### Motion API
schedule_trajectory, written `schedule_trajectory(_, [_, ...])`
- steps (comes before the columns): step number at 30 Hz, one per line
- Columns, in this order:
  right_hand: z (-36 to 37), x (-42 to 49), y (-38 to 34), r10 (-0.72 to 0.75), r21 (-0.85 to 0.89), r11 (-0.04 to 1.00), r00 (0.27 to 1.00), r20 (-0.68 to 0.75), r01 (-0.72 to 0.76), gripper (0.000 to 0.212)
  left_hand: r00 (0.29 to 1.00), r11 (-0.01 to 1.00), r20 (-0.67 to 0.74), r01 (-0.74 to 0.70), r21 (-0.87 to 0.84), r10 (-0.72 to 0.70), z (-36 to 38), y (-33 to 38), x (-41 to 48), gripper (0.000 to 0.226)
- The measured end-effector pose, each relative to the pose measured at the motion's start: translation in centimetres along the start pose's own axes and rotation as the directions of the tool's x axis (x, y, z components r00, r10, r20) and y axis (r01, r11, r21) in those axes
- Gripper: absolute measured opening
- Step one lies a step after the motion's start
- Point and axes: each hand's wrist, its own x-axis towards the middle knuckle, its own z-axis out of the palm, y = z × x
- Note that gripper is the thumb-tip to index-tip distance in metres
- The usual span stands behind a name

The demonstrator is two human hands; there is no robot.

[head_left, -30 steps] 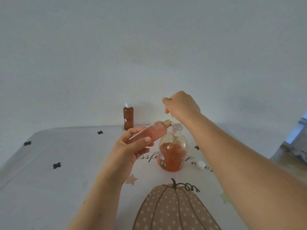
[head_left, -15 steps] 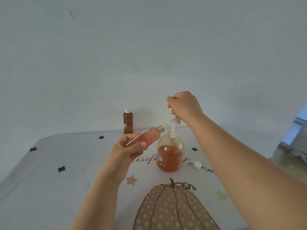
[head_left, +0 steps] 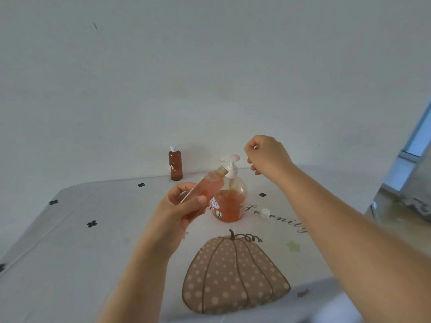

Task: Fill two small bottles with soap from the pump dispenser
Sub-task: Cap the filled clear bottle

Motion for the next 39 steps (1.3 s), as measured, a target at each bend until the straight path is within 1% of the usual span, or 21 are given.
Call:
schedule_trajectory(2, [0.0, -0.8, 1.5, -0.004, -0.065, 0.998, 0.999, 0.041, 0.007, 0.021, 1.0, 1.0, 0.03, 0.001, -0.021, 0.0, 0.6, -0.2, -0.5, 0.034])
schedule_trajectory(5, [0.4, -1.7, 3.9, 0.02, -0.207, 0.978, 0.992, 0.122, 0.006, 0.018, 0.998, 0.999, 0.058, 0.024, -0.036, -0.022, 1.5, -0.7, -1.1, 0.046])
schedule_trajectory(7, [1.0, -2.2, 5.8, 0.047, -0.274, 0.962, 0.985, 0.169, 0.001, 0.023, 0.998, 0.997, 0.054, 0.047, -0.056, -0.044, 2.3, -1.2, -1.4, 0.052])
schedule_trajectory(11, [1.7, -3.0, 8.2, 0.122, -0.369, 0.929, 0.961, 0.249, -0.022, 0.03, 0.995, 0.993, 0.031, 0.096, -0.068, -0.094, 3.2, -2.4, -1.9, 0.049])
schedule_trajectory(14, [2.0, -3.6, 9.2, 0.144, -0.368, 0.93, 0.944, 0.297, -0.026, 0.036, 0.991, 0.988, 0.02, 0.131, -0.079, -0.129, 3.3, -3.0, -2.0, 0.047])
schedule_trajectory(18, [2.4, -3.9, 10.1, 0.145, -0.385, 0.923, 0.926, 0.35, 0.001, 0.04, 0.987, 0.983, -0.005, 0.158, -0.09, -0.16, 3.3, -3.4, -1.9, 0.036])
schedule_trajectory(22, [3.0, -4.2, 10.4, 0.11, -0.4, 0.916, 0.933, 0.342, 0.038, 0.032, 0.986, 0.982, -0.022, 0.165, -0.089, -0.167, 3.2, -3.4, -1.9, 0.034])
schedule_trajectory(26, [3.0, -4.5, 10.4, 0.088, -0.39, 0.92, 0.943, 0.322, 0.047, 0.027, 0.988, 0.984, -0.008, 0.151, -0.096, -0.152, 3.2, -3.3, -2.0, 0.033])
schedule_trajectory(29, [2.1, -4.4, 9.6, 0.057, -0.289, 0.957, 0.956, 0.287, 0.03, 0.024, 0.99, 0.986, -0.009, 0.141, -0.091, -0.143, 3.0, -3.2, -2.0, 0.033])
schedule_trajectory(32, [0.4, -4.2, 7.7, -0.013, -0.071, 0.997, 0.977, 0.211, 0.029, 0.012, 0.991, 0.988, -0.013, 0.135, -0.08, -0.137, 2.7, -3.2, -2.0, 0.037])
schedule_trajectory(34, [-0.9, -4.4, 6.2, -0.069, 0.091, 0.994, 0.981, 0.181, 0.053, 0.013, 0.992, 0.989, -0.016, 0.127, -0.079, -0.129, 2.5, -3.2, -2.0, 0.04])
schedule_trajectory(36, [-2.1, -4.8, 4.9, -0.089, 0.213, 0.976, 0.978, 0.186, 0.048, 0.016, 0.992, 0.99, -0.013, 0.121, -0.073, -0.122, 2.5, -3.1, -2.0, 0.043])
schedule_trajectory(39, [-2.9, -5.4, 3.7, -0.116, 0.29, 0.956, 0.961, 0.252, 0.039, 0.015, 0.993, 0.992, -0.023, 0.116, -0.053, -0.117, 2.4, -2.9, -1.9, 0.045])
